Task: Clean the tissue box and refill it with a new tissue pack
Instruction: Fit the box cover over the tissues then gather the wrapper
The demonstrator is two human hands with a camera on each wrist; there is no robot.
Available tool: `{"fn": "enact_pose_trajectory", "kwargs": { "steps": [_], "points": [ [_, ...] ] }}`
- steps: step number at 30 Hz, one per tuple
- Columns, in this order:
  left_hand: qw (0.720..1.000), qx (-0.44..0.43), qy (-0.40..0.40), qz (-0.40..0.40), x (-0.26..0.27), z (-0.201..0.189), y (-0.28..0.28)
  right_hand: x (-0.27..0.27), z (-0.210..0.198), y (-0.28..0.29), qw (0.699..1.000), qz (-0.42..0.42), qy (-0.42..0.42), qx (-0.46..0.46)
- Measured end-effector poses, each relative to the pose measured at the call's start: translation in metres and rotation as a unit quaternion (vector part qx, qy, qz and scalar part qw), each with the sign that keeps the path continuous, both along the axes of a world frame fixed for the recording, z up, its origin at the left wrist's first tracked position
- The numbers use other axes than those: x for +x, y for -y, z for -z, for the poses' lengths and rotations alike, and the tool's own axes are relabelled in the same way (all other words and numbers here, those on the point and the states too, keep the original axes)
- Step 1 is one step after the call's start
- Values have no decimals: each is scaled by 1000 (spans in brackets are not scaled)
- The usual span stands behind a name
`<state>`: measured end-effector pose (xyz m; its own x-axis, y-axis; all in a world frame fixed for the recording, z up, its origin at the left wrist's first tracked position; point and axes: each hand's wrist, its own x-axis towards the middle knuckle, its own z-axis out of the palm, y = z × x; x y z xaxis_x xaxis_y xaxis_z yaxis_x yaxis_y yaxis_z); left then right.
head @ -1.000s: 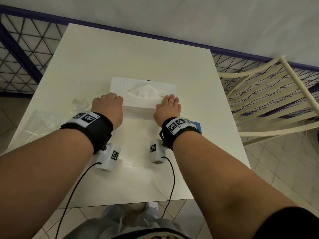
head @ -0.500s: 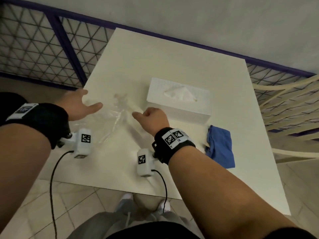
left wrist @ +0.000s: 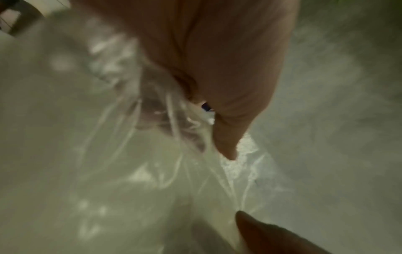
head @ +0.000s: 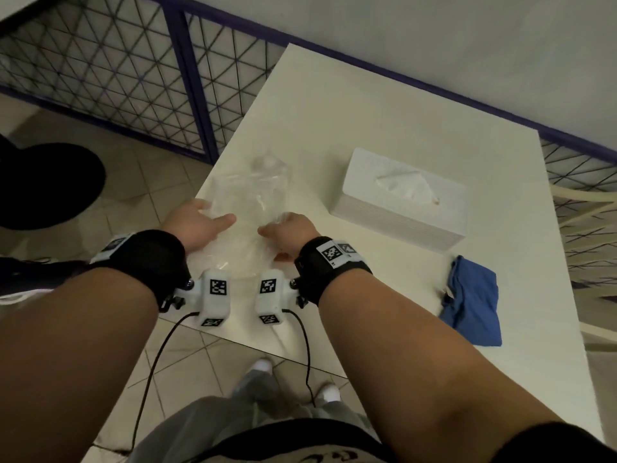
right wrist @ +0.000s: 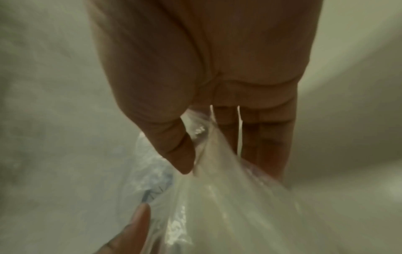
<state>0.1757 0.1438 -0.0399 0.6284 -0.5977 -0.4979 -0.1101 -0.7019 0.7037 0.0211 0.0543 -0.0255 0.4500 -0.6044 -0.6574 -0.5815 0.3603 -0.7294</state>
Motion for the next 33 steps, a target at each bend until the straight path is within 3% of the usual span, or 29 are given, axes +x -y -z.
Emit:
{"fn": "enact_pose_trajectory", "kwargs": {
  "steps": [2,4,6,14,21,24,26,29,31,33],
  "points": [
    [993,-72,-97,9,-6,-13,3,-10,-9,4,997,36,65,30],
    [963,-113,-243,26,-12,-25,5,-27,-22,9,991,49,119,22],
    [940,-141,-306,53,-22,-36,10,-49,-36,15,985,74,155,15],
    [938,-146,-273,158,-89,-61,44,-126,-55,31,977,153,144,-24],
    [928,-185,-302,111,-127,-57,66,-178,-56,35,972,175,143,-58],
    [939,-225,-230,123,-139,-58,71,-197,-52,35,974,166,129,-82],
    [945,-242,-127,180,-145,-61,76,-207,-49,35,977,149,115,-96],
    [939,-180,2,292,-146,-66,89,-217,-44,36,978,147,93,-113],
    [922,-144,33,358,-145,-67,96,-220,-42,38,978,145,76,-127],
    [907,-170,35,385,-145,-68,100,-223,-41,38,978,135,52,-150]
  ]
}}
